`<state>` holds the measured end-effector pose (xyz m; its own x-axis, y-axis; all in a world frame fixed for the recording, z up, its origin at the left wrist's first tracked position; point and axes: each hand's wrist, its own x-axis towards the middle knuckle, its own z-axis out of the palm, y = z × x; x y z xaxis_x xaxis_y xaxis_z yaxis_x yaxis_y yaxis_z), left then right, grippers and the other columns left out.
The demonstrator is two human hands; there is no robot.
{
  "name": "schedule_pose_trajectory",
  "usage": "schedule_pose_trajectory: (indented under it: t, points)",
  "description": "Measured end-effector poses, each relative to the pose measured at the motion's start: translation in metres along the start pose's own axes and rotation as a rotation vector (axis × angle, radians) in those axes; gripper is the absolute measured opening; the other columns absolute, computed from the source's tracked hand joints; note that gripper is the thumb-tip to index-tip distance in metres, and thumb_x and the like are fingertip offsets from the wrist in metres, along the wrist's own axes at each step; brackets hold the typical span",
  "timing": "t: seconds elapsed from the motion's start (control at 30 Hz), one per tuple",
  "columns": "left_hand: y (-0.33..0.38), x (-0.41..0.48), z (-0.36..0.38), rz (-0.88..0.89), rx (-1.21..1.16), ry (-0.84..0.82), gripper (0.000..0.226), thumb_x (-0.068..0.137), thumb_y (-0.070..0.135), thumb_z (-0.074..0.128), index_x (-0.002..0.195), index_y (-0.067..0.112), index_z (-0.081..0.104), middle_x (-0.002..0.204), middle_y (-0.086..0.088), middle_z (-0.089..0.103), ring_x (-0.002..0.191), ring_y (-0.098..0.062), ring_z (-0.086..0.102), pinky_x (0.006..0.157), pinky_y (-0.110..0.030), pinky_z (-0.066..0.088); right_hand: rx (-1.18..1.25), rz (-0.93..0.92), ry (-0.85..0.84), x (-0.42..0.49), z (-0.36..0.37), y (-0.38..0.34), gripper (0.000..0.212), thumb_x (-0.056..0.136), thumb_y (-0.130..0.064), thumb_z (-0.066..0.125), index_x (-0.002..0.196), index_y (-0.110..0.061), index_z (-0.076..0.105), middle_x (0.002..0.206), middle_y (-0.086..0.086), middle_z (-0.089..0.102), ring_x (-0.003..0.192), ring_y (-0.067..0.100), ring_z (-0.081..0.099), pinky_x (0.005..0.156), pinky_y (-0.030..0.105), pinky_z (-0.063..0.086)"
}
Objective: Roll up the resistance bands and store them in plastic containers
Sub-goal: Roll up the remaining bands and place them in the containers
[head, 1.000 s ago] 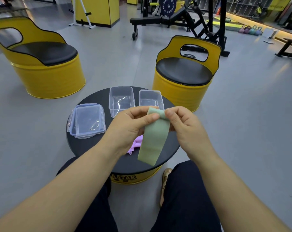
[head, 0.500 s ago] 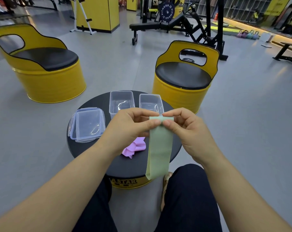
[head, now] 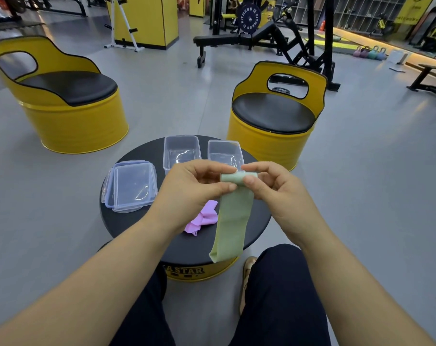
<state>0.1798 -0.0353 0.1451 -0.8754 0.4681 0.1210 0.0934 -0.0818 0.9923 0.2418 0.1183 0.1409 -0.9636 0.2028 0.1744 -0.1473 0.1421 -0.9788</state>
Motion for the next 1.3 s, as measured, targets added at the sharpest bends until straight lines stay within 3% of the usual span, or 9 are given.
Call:
schedule_pose_trajectory:
  t: [0.23, 0.43, 0.57, 0.83, 0.9, 1.0, 1.07, 1.2, 1.3]
  points:
    - [-0.002, 0.000, 0.002, 0.028, -0.003, 0.026, 0.031, 0.072, -0.004, 0.074, 0.083, 0.025, 0.072, 0.083, 0.000, 0.074, 0.081, -0.012, 0.069, 0.070, -0.018, 0.052, 0.087, 0.038, 0.030, 0.000, 0.002, 0.001, 0.016, 0.082, -0.020, 0.063, 0.096, -0.012, 0.066, 0.077, -0.002, 0.071, 0.074, 0.008, 0.068, 0.069, 0.019, 0.053]
    - [-0.005, -0.001, 0.002, -0.050, 0.003, 0.008, 0.034, 0.060, 0.037, 0.078, 0.091, 0.025, 0.071, 0.091, -0.004, 0.073, 0.087, -0.018, 0.070, 0.077, -0.033, 0.057, 0.133, 0.058, 0.020, -0.004, 0.008, 0.004, 0.025, 0.076, -0.024, 0.063, 0.097, -0.012, 0.062, 0.083, 0.000, 0.074, 0.081, 0.014, 0.071, 0.076, 0.028, 0.057]
    - [-0.004, 0.001, -0.002, -0.125, -0.082, -0.042, 0.030, 0.059, 0.027, 0.075, 0.087, 0.017, 0.072, 0.088, -0.008, 0.074, 0.082, -0.024, 0.070, 0.079, -0.040, 0.056, 0.123, 0.057, -0.021, -0.004, 0.007, 0.004, 0.018, 0.078, -0.016, 0.067, 0.096, -0.013, 0.062, 0.087, 0.005, 0.072, 0.082, 0.015, 0.070, 0.075, 0.027, 0.057]
    - [0.008, 0.013, -0.022, -0.356, -0.293, -0.372, 0.064, 0.050, 0.010, 0.090, 0.101, 0.006, 0.051, 0.083, -0.012, 0.068, 0.064, -0.020, 0.067, 0.054, -0.028, 0.056, -0.313, 0.003, -0.529, 0.011, -0.022, -0.027, 0.059, 0.068, -0.021, 0.076, 0.120, -0.037, 0.054, 0.119, -0.018, 0.056, 0.092, 0.023, 0.054, 0.075, 0.023, 0.052]
    - [0.013, 0.012, -0.019, -0.379, -0.278, -0.434, 0.060, 0.060, 0.000, 0.082, 0.111, -0.002, 0.050, 0.079, -0.012, 0.066, 0.060, -0.019, 0.067, 0.049, -0.024, 0.054, -0.363, 0.001, -0.623, 0.015, -0.022, -0.035, 0.062, 0.069, -0.022, 0.077, 0.123, -0.039, 0.053, 0.121, -0.018, 0.054, 0.095, 0.022, 0.055, 0.074, 0.025, 0.052]
    - [0.021, 0.007, -0.012, -0.403, -0.265, -0.471, 0.038, 0.061, -0.002, 0.068, 0.093, 0.003, 0.048, 0.064, -0.008, 0.061, 0.046, -0.014, 0.062, 0.038, -0.017, 0.046, -0.371, 0.018, -0.696, 0.017, -0.021, -0.040, 0.058, 0.065, -0.029, 0.082, 0.117, -0.043, 0.059, 0.111, 0.008, 0.061, 0.087, 0.028, 0.056, 0.074, 0.034, 0.052]
    - [0.021, 0.007, -0.010, -0.398, -0.280, -0.498, 0.040, 0.055, 0.008, 0.066, 0.090, 0.004, 0.047, 0.062, -0.006, 0.062, 0.045, -0.013, 0.061, 0.039, -0.016, 0.045, -0.315, 0.024, -0.702, 0.017, -0.021, -0.040, 0.056, 0.060, -0.031, 0.081, 0.111, -0.042, 0.062, 0.094, 0.028, 0.058, 0.073, 0.028, 0.053, 0.066, 0.027, 0.049]
    - [0.012, 0.006, -0.012, -0.411, -0.294, -0.607, 0.044, 0.059, 0.015, 0.067, 0.102, 0.003, 0.059, 0.078, -0.007, 0.069, 0.063, -0.014, 0.067, 0.053, -0.021, 0.053, -0.214, 0.014, -0.676, 0.014, -0.024, -0.036, 0.056, 0.056, -0.025, 0.083, 0.107, -0.039, 0.065, 0.087, 0.035, 0.054, 0.072, 0.027, 0.051, 0.059, 0.019, 0.044]
    - [0.005, 0.004, -0.015, -0.403, -0.198, -0.623, 0.024, 0.058, 0.017, 0.070, 0.080, 0.011, 0.075, 0.078, -0.002, 0.071, 0.069, -0.012, 0.068, 0.063, -0.022, 0.054, -0.117, 0.029, -0.659, 0.013, -0.026, -0.031, 0.061, 0.048, -0.034, 0.090, 0.105, -0.036, 0.067, 0.102, 0.036, 0.055, 0.084, 0.030, 0.054, 0.074, 0.036, 0.049]
